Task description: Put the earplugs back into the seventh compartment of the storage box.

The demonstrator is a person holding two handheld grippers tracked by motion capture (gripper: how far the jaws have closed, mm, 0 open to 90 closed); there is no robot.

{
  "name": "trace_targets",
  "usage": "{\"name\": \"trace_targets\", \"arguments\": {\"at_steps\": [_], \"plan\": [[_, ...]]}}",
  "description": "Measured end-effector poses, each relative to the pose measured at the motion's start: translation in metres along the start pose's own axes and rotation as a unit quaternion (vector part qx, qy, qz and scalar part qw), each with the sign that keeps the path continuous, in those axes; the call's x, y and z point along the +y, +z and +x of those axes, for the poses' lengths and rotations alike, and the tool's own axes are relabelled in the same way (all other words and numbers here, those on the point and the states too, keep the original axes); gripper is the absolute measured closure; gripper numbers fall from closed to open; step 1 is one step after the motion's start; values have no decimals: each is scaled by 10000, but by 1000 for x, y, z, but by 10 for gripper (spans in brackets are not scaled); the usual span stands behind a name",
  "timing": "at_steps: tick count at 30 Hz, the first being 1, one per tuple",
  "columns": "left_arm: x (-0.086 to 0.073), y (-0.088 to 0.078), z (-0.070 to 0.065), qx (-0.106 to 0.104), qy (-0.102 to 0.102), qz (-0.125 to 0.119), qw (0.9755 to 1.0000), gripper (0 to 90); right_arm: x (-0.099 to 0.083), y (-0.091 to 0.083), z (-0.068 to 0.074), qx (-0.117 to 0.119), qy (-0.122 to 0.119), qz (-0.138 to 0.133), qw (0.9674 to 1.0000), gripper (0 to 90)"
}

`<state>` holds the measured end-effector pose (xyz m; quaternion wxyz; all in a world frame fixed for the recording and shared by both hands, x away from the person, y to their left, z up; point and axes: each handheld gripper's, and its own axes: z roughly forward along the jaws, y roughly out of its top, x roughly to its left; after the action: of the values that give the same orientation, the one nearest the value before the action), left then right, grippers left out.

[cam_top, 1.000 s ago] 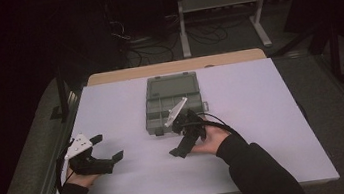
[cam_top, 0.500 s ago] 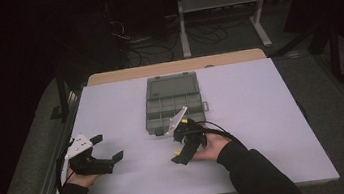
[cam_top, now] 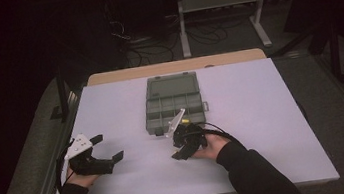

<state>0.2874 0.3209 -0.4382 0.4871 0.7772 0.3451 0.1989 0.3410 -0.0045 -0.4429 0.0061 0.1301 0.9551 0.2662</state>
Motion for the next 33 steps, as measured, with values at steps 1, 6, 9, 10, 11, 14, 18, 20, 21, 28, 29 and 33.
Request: {"name": "trace_targets", "arguments": {"at_steps": [1, 6, 9, 10, 11, 14, 18, 20, 21, 28, 29, 33], "plan": [[0, 0, 0, 1, 2, -1, 10000, 0, 0, 1, 0, -10, 1, 10, 10000, 595], [0, 0, 0, 12, 7, -2, 10000, 0, 0, 4, 0, -11, 79, 103, 9999, 708], [0, 0, 0, 13, 7, 2, 10000, 0, 0, 4, 0, -42, 110, 95, 9999, 784], [0, 0, 0, 13, 7, 1, 10000, 0, 0, 4, 0, -54, 115, 99, 9999, 789], [0, 0, 0, 11, 4, 0, 10000, 0, 0, 4, 0, -59, 116, 107, 9999, 792], [0, 0, 0, 14, 3, -3, 10000, 0, 0, 3, 0, -43, 114, 127, 9998, 797], [0, 0, 0, 7, -1, 1, 10000, 0, 1, -2, -1, -84, 135, 91, 9998, 804], [0, 0, 0, 7, 2, 2, 10000, 0, 2, -6, -2, -96, 147, 58, 9998, 805], [0, 0, 0, 9, 0, 2, 10000, 0, 2, -8, -2, -95, 155, 26, 9998, 805], [0, 0, 0, 15, -10, 9, 10000, 0, 5, -25, -6, -142, 168, -130, 9997, 807], [0, 0, 0, 18, -10, 12, 10000, 0, 6, -28, -6, -154, 159, -141, 9997, 808], [0, 0, 0, 18, -10, 19, 10000, 0, 10, -38, -8, -204, 156, -198, 9995, 808]]}}
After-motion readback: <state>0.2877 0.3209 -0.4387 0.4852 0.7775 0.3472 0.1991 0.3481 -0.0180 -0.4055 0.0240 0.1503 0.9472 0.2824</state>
